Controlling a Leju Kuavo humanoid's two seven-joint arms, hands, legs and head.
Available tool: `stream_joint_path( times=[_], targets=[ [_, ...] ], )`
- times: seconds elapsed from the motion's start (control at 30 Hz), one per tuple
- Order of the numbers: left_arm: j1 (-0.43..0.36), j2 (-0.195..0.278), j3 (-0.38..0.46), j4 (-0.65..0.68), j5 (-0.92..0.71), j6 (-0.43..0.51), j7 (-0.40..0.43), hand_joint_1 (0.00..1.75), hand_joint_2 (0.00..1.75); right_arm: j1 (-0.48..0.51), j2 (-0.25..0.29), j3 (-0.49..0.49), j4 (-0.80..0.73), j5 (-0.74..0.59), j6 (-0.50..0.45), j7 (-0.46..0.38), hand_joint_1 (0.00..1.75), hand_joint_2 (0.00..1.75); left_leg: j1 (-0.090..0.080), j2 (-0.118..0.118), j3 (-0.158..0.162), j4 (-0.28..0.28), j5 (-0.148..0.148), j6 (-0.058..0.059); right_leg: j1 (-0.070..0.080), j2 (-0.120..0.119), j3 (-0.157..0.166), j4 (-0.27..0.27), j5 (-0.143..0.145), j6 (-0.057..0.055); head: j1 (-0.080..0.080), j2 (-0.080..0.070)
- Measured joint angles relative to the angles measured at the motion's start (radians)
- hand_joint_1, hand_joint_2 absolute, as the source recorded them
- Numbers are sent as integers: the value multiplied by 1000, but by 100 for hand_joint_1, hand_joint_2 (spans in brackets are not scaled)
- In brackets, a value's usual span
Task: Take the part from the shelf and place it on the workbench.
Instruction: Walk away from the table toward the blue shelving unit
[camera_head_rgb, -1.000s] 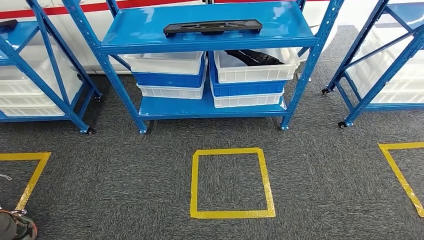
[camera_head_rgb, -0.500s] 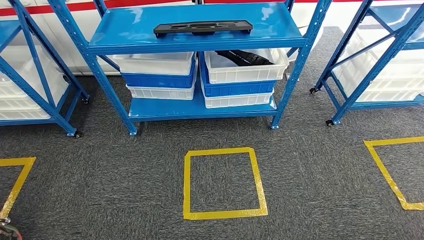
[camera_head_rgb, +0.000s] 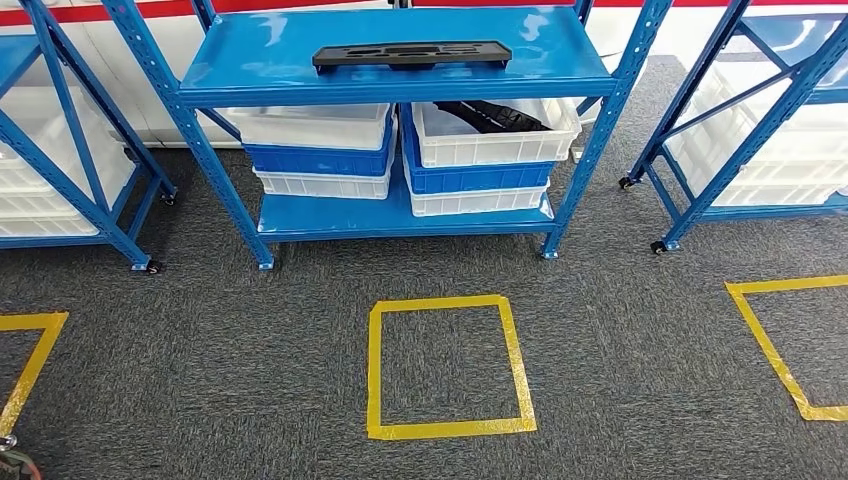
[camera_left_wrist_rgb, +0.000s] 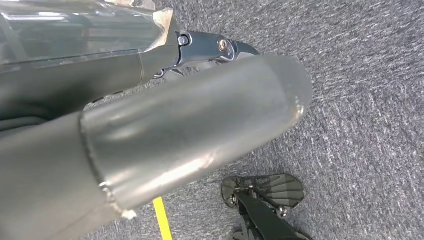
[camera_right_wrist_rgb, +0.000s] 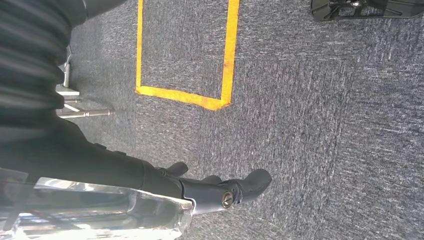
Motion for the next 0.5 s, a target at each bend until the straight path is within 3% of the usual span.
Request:
stream_joint_path(
  times=[0.1, 0.17, 0.27, 0.3, 0.33, 0.37, 0.43, 0.47, 0.5],
  targets=[
    [-2, 1, 2, 0, -8, 6, -2, 0, 0, 0, 2, 0, 0, -2, 0, 0, 0, 175, 2, 2, 6, -13, 8, 22, -7, 0, 6, -11, 6, 16, -1, 0],
    [-3, 0, 1, 0, -10, 7, -3, 0, 0, -1, 0, 0, 0, -3, 0, 0, 0, 175, 10, 7, 24, -47, 24, 34, -2, -8, -7, 16, -8, 19, 2, 0],
    [-4, -2, 2, 0, -12, 7, -4, 0, 0, -1, -3, 0, 0, -5, 0, 0, 0, 175, 14, 16, 33, -63, 30, 39, -5, -17, -93, 185, -80, 14, 5, 0],
    [-4, -3, 2, 0, -13, 8, -4, 0, 0, 0, -3, 0, 0, -6, 0, 0, 0, 175, 15, 17, 33, -63, 28, 37, -9, -18, -118, 233, -94, 18, 5, 0],
    [-4, -3, 2, 0, -13, 9, -4, 0, 0, 2, -3, 0, 0, -7, 0, 0, 0, 175, 17, 18, 34, -62, 26, 33, -14, -19, -126, 249, -94, 27, 5, 0],
    [-4, -3, 2, 0, -13, 10, -4, 0, 0, 3, -4, 0, 0, -8, 0, 0, 0, 175, 21, 18, 35, -60, 24, 28, -20, -21, -114, 226, -78, 39, 4, 0],
    [-4, -2, 2, 0, -13, 10, -4, 0, 0, 3, -4, 0, 0, -8, 0, 1, 0, 175, 29, 19, 36, -46, 12, 8, -34, -31, -48, 100, -28, 67, 6, 0],
    [-4, -1, 2, 0, -13, 10, -4, 0, 0, 2, -4, 0, 0, -8, 0, 1, 0, 175, 32, 19, 35, -35, 3, -5, -36, -32, -20, 47, -12, 71, 8, 0],
    [-4, 0, 2, 0, -13, 10, -5, 0, 0, 1, -2, 0, 0, -8, 0, 1, 0, 175, 32, 19, 34, -26, -6, -15, -37, -32, -2, 14, -6, 66, 9, 0]
  ],
)
